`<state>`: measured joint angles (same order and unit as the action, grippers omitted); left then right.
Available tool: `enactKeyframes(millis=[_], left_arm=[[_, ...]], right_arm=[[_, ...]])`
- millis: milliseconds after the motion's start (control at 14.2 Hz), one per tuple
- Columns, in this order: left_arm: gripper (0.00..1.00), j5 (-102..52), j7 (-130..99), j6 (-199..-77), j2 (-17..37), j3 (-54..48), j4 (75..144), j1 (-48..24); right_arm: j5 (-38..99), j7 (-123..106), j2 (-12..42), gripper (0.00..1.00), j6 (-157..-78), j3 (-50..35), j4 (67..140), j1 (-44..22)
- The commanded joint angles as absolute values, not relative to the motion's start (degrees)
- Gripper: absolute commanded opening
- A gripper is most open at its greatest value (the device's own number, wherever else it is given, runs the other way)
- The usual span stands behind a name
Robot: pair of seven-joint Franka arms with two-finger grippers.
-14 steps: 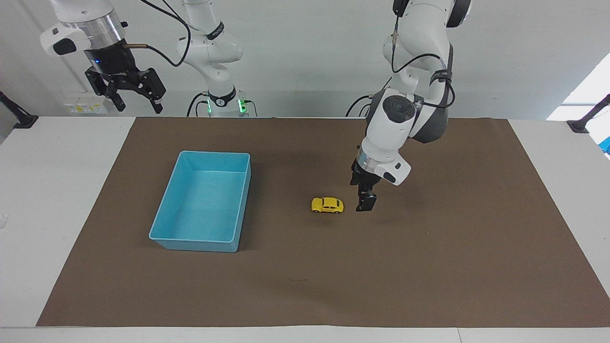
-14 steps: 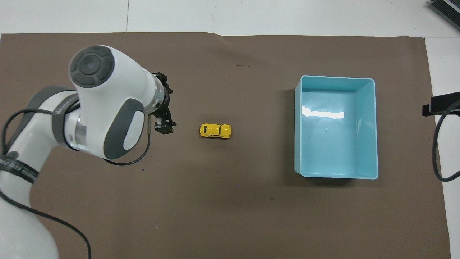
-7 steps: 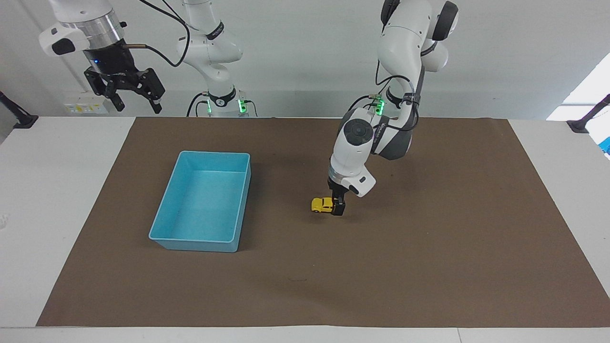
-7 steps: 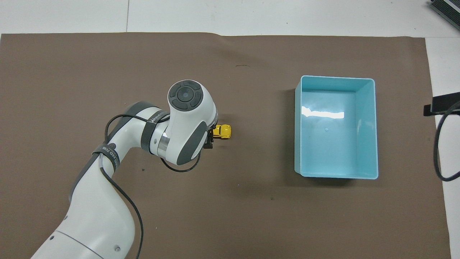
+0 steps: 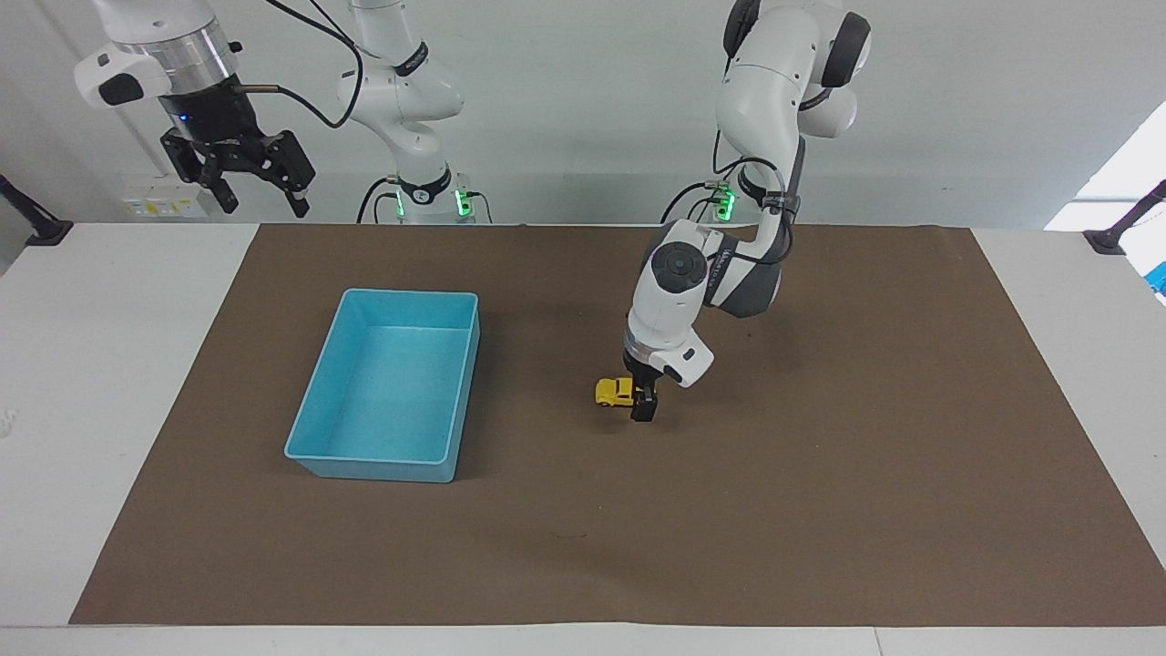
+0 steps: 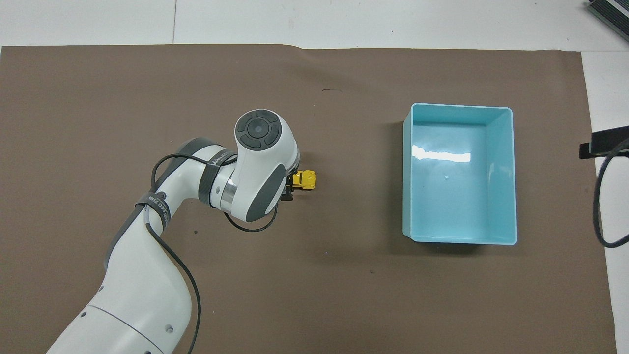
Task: Wind up and store yellow beetle car
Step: 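Press the car down and drag it away from the box with the left gripper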
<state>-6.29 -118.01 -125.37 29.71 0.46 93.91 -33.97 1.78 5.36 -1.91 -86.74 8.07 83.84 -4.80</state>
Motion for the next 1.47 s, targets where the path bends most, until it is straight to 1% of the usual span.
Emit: enactKeyframes(millis=[0, 70, 140, 211, 281, 351, 421, 491, 562, 632, 772, 1053, 1404], left_arm=[[0.76, -6.33, -119.44, -125.59, 30.23, 1.14, 92.99, -34.54], [0.70, -6.33, -119.44, -125.60, 30.23, 1.14, 92.99, -34.54], [0.67, -6.33, -119.44, -125.60, 30.23, 1.14, 93.08, -34.54], [0.62, -6.42, -119.44, -125.68, 30.23, 1.14, 93.08, -34.54], [0.55, -6.50, -119.44, -125.60, 30.23, 1.14, 93.08, -34.54], [0.42, -6.59, -119.53, -125.60, 30.23, 1.14, 93.08, -34.54], [0.31, -6.59, -119.62, -125.60, 30.23, 1.14, 93.16, -34.54], [0.24, -6.50, -119.62, -125.60, 30.15, 1.14, 93.16, -34.54], [0.20, -6.59, -119.62, -125.60, 30.15, 1.14, 93.16, -34.45], [0.18, -6.77, -119.62, -125.51, 30.15, 1.14, 93.25, -34.45], [0.17, -6.86, -121.45, -125.68, 30.15, 1.05, 93.43, -33.93], [0.18, -6.33, -121.29, -125.33, 30.15, 1.14, 93.60, -33.66], [0.20, -6.15, -119.45, -124.37, 30.15, 1.40, 94.13, -32.43]], right_arm=[[1.85, 6.77, -3.25, 1.00, -88.16, 7.82, 85.61, -4.39], [1.93, 6.77, -3.25, 1.00, -88.24, 7.82, 85.61, -4.31], [1.85, 6.77, -3.25, 1.00, -88.24, 7.91, 85.61, -4.31], [1.93, 6.77, -3.25, 1.00, -88.24, 7.91, 85.61, -4.31], [1.85, 6.68, -3.25, 1.00, -88.16, 7.82, 85.61, -4.31], [1.85, 6.68, -3.25, 1.00, -88.15, 7.82, 85.61, -4.31], [1.85, 6.68, -3.25, 1.00, -88.15, 7.91, 85.61, -4.31], [1.85, 6.68, -3.25, 1.00, -88.15, 7.91, 85.61, -4.31], [1.85, 6.68, -3.25, 1.00, -88.24, 7.91, 85.61, -4.31], [1.85, 6.68, -3.25, 1.00, -88.24, 7.91, 85.61, -4.31], [1.85, 6.68, -3.25, 1.00, -88.16, 7.91, 85.61, -4.31], [1.85, 6.68, -3.25, 1.00, -88.16, 7.91, 85.61, -4.31], [1.85, 6.68, -3.25, 1.00, -88.24, 7.91, 85.61, -4.31]])
